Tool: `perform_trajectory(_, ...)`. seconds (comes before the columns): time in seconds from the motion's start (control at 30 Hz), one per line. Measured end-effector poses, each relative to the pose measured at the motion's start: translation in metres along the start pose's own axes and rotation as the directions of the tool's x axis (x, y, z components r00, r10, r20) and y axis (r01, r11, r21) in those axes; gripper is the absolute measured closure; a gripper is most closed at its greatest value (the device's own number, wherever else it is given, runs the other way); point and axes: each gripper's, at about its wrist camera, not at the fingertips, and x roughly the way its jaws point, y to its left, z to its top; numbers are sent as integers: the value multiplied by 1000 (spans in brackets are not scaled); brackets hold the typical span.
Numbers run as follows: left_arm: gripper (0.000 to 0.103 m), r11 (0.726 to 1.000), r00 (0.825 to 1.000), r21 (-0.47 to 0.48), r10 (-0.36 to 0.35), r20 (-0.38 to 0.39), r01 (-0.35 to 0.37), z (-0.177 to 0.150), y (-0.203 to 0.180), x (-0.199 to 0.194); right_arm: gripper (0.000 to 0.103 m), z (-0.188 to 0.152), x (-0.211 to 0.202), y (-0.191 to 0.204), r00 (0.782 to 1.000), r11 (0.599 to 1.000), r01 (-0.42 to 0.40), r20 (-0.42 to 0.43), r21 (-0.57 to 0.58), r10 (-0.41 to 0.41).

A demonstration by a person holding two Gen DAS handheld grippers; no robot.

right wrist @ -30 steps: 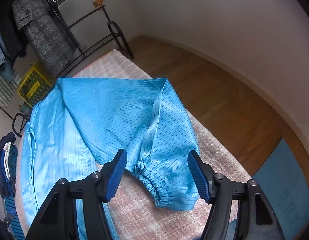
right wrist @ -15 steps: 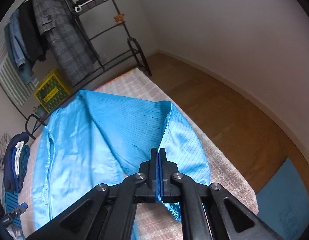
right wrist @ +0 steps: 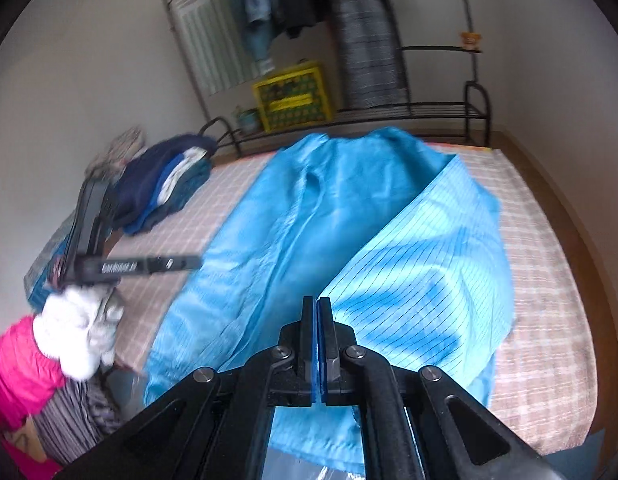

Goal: Fold large clothes

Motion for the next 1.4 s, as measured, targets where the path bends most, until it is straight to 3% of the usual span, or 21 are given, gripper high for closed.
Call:
perform_trajectory(0.07, 58, 1000, 1000, -14, 4, -1, -4, 0, 3, -1, 103, -14, 23, 18, 996, 996, -21, -85, -82, 14)
perform_trajectory(0.17, 58, 1000, 1000, -19, 5, -12, -5, -3, 5, 0, 103, -41, 45, 23, 978, 991, -89, -198, -99, 68)
perform_trajectory(0.3, 58, 1000, 999, -5, -8, -47, 8, -11, 0, 9, 103, -70, 54, 31, 953, 974, -157, -283, -162, 107)
perform_trajectory(0.47, 58, 1000, 994, -6, -31, -106, 30, -19, -9, 26, 103, -76, 37, 24, 953, 965, -184, -276, -188, 128)
perform_trajectory(0.6, 58, 998, 990, 4, -61, -128, 62, -23, -21, 32, 103, -66, 0, 5, 965, 960, -216, -189, -179, 182)
perform_trajectory(0.7, 58, 998, 990, 17, -55, -131, 58, -24, -29, 36, 103, -69, 3, -3, 971, 970, -167, -200, -176, 131)
perform_trajectory(0.8, 58, 998, 988, 26, -49, -147, 53, -28, -35, 44, 99, -76, 13, -11, 956, 973, -189, -251, -136, 150)
perform_trajectory(0.9, 58, 997, 988, 50, -43, -151, 51, -33, -45, 46, 67, -71, -9, -25, 956, 965, -251, -177, -81, 234)
perform_trajectory(0.93, 58, 997, 987, 62, -45, -152, 55, -35, -49, 47, 63, -68, -18, -35, 956, 962, -269, -136, -41, 261)
perform_trajectory(1.03, 58, 993, 985, 94, -54, -166, 70, -43, -63, 51, 61, -63, -39, -81, 954, 946, -297, -6, 131, 300)
perform_trajectory(1.1, 58, 990, 981, 109, -69, -184, 90, -49, -72, 56, 60, -65, -43, -113, 965, 932, -261, 41, 251, 259)
perform_trajectory(1.2, 58, 982, 977, 160, -66, -204, 100, -58, -89, 64, 60, -75, -27, -145, 984, 912, -159, -18, 378, 179)
perform_trajectory(1.33, 58, 974, 969, 190, -75, -235, 122, -67, -105, 77, 60, -88, -1, -159, 981, 893, -90, -115, 441, 156)
perform_trajectory(1.4, 58, 971, 967, 203, -72, -243, 123, -72, -110, 83, 60, -93, 6, -163, 976, 882, -98, -128, 461, 175)
